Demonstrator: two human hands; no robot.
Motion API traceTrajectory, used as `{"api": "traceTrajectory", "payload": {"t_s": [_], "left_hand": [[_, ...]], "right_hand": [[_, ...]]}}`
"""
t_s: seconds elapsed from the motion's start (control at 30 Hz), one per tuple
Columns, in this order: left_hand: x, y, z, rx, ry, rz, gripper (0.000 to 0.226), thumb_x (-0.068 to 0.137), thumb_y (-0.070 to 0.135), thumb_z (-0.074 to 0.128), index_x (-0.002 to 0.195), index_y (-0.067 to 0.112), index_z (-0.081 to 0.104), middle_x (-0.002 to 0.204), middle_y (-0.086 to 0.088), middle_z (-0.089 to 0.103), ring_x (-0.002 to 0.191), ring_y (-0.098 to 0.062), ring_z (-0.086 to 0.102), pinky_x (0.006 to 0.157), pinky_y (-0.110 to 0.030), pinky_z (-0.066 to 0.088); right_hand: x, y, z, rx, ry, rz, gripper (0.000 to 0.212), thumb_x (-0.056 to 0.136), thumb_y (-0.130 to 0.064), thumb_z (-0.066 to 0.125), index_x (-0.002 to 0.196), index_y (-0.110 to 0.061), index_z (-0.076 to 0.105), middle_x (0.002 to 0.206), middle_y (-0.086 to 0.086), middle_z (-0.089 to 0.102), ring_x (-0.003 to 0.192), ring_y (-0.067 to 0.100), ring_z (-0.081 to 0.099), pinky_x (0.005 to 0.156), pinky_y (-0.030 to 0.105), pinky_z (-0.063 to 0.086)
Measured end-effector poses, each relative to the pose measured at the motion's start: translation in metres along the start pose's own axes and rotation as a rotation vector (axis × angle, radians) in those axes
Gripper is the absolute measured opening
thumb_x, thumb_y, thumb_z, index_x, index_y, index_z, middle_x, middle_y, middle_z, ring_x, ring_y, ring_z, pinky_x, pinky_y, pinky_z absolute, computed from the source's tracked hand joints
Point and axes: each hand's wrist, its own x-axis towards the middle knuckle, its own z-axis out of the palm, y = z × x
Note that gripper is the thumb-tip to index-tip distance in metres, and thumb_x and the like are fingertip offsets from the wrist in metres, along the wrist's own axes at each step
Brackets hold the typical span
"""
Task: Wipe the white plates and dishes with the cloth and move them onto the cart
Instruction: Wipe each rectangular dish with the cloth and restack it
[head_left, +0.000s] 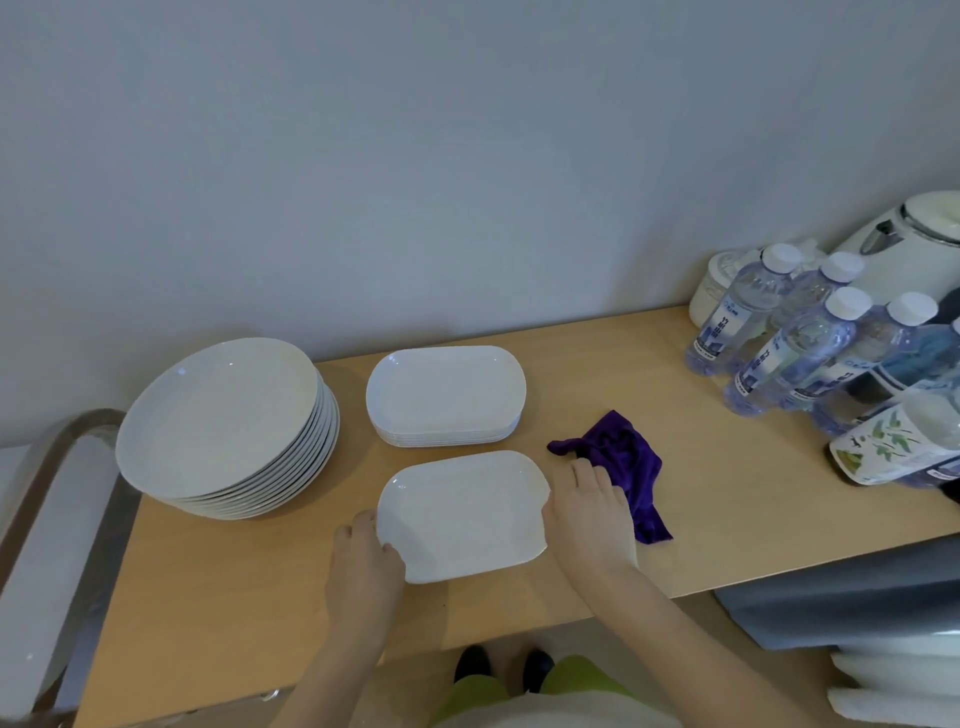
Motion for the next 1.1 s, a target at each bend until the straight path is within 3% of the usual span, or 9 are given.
{"api": "traceTrajectory", "payload": {"t_s": [0.07,0.17,0.23,0.33,0.43,0.57,0.7,0.87,1.1], "left_hand": [[-0.001,0.002,0.000,-0.009,0.042,0.019,0.043,0.088,0.001,0.044,0.129,0.011,0.048,0.118,-0.008,0.050,0.102,-0.029,0.052,0.080,-0.041,0.049],[0.001,0.006,-0.001,-0.014,0.055,0.040,0.043,0.089,0.002,0.043,0.131,0.011,0.047,0.120,-0.007,0.051,0.104,-0.028,0.052,0.080,-0.041,0.049],[0.003,0.007,-0.001,-0.010,0.049,0.039,0.043,0.089,0.002,0.043,0.130,0.012,0.047,0.120,-0.006,0.050,0.102,-0.028,0.051,0.077,-0.039,0.047],[0.007,0.008,0.000,-0.006,0.033,0.030,0.043,0.088,0.001,0.041,0.130,0.012,0.048,0.119,-0.006,0.050,0.099,-0.025,0.050,0.074,-0.035,0.044],[0.010,0.007,0.000,-0.016,0.014,0.013,0.043,0.087,0.000,0.040,0.126,0.014,0.051,0.118,-0.005,0.051,0.096,-0.025,0.051,0.076,-0.037,0.047],[0.017,0.006,-0.003,-0.083,-0.030,0.001,0.042,0.085,-0.001,0.040,0.121,0.015,0.055,0.114,-0.004,0.057,0.095,-0.026,0.055,0.078,-0.041,0.051],[0.021,0.003,-0.006,-0.171,-0.050,-0.001,0.032,0.085,0.005,0.050,0.113,0.017,0.059,0.092,0.009,0.059,0.088,-0.019,0.058,0.066,-0.032,0.049],[0.024,0.002,-0.009,-0.271,-0.065,-0.017,0.025,0.085,0.009,0.058,0.108,0.018,0.062,0.084,0.011,0.059,0.080,-0.012,0.058,0.057,-0.025,0.042],[0.026,0.000,-0.013,-0.287,-0.084,-0.057,0.021,0.081,0.004,0.056,0.089,0.023,0.061,0.075,0.003,0.067,0.064,-0.015,0.063,0.051,-0.026,0.043]], "right_hand": [[0.004,0.013,-0.002,0.034,0.036,0.056,0.035,0.065,-0.002,0.075,0.099,-0.005,0.067,0.100,0.011,0.064,0.090,0.030,0.061,0.069,0.039,0.049],[0.015,0.035,0.000,0.005,-0.055,0.183,0.040,0.093,-0.023,0.051,0.132,-0.014,0.046,0.136,0.006,0.044,0.125,0.027,0.040,0.098,0.038,0.038],[0.021,0.046,0.003,-0.047,-0.127,0.209,0.046,0.096,-0.038,0.046,0.136,-0.017,0.038,0.140,0.002,0.038,0.129,0.023,0.034,0.101,0.034,0.035],[0.026,0.055,0.007,-0.096,-0.192,0.179,0.044,0.095,-0.043,0.048,0.131,-0.018,0.042,0.136,0.000,0.042,0.126,0.021,0.037,0.097,0.032,0.037],[0.029,0.059,0.005,-0.080,-0.133,0.195,0.031,0.096,-0.039,0.044,0.117,-0.018,0.052,0.122,0.000,0.052,0.116,0.021,0.043,0.095,0.033,0.033],[0.025,0.051,-0.013,0.297,0.127,0.320,0.019,0.095,-0.024,0.047,0.102,-0.008,0.056,0.096,0.004,0.060,0.096,0.027,0.050,0.089,0.039,0.033],[0.019,0.024,-0.039,0.654,0.270,0.229,0.010,0.093,-0.014,0.050,0.096,-0.007,0.056,0.084,0.002,0.058,0.079,0.024,0.052,0.072,0.041,0.044],[0.013,-0.020,-0.041,0.820,0.100,0.082,0.009,0.091,-0.023,0.056,0.092,-0.014,0.057,0.081,-0.001,0.058,0.073,0.014,0.054,0.058,0.029,0.046],[0.007,-0.092,0.008,0.699,-0.260,-0.155,0.015,0.095,-0.030,0.050,0.091,-0.017,0.057,0.084,-0.008,0.058,0.082,0.011,0.054,0.065,0.022,0.041]]}}
